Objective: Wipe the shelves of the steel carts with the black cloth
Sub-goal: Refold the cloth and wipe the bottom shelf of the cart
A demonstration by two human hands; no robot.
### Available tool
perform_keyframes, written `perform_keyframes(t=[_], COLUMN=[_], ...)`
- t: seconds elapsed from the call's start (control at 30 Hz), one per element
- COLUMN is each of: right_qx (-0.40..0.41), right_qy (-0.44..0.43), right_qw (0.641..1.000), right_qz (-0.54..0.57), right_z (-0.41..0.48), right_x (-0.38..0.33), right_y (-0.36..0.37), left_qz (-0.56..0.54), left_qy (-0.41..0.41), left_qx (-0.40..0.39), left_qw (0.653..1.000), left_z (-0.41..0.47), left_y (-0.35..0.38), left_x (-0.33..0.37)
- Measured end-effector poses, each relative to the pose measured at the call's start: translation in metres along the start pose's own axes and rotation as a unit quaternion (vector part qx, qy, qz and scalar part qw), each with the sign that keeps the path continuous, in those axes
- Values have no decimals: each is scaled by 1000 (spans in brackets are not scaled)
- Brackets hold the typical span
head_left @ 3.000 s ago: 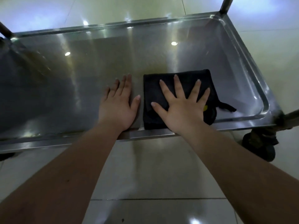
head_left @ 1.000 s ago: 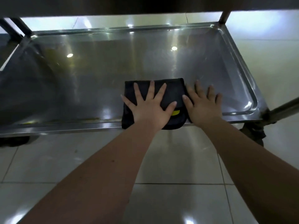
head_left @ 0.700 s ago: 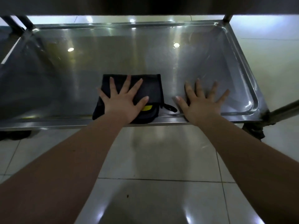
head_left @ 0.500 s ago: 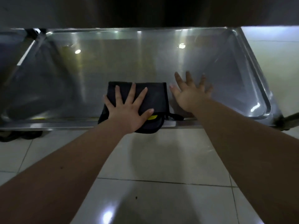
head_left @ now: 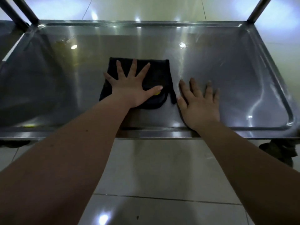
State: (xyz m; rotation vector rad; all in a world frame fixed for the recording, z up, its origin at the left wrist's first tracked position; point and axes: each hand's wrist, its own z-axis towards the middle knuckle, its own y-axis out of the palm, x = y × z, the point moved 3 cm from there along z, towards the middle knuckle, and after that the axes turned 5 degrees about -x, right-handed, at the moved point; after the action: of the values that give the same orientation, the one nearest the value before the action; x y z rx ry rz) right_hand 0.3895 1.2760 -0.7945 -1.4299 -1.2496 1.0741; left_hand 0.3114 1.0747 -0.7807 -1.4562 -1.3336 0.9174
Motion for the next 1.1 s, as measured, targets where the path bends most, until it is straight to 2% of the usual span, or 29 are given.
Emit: perform_keyframes(t=[0.17, 0.47, 0.57, 0.67, 0.87, 1.1], right_qx=[5, 6, 5, 9, -4, -13], right_qy=[0, 9, 10, 9, 10, 5], right_qw=[1000, 1000, 1000, 1000, 1000, 999], right_qz=[20, 16, 18, 16, 24, 33], right_z=[0, 0, 0, -1, 1, 3], right_x=[2, -1, -2, -2, -1, 2], right_y=[-1, 2, 1, -1, -3, -3], left_qz=[-18, -10, 11, 0, -19, -3], left_qy=[-15, 9, 36, 18, 3, 11], left_qx=[37, 76, 49, 6, 45, 7], left_qw=[999, 997, 998, 1000, 999, 1000], left_z=[21, 39, 43, 48, 44, 8], left_y=[-6, -12, -13, -18, -11, -5], left_x=[1, 0, 2, 7, 12, 2])
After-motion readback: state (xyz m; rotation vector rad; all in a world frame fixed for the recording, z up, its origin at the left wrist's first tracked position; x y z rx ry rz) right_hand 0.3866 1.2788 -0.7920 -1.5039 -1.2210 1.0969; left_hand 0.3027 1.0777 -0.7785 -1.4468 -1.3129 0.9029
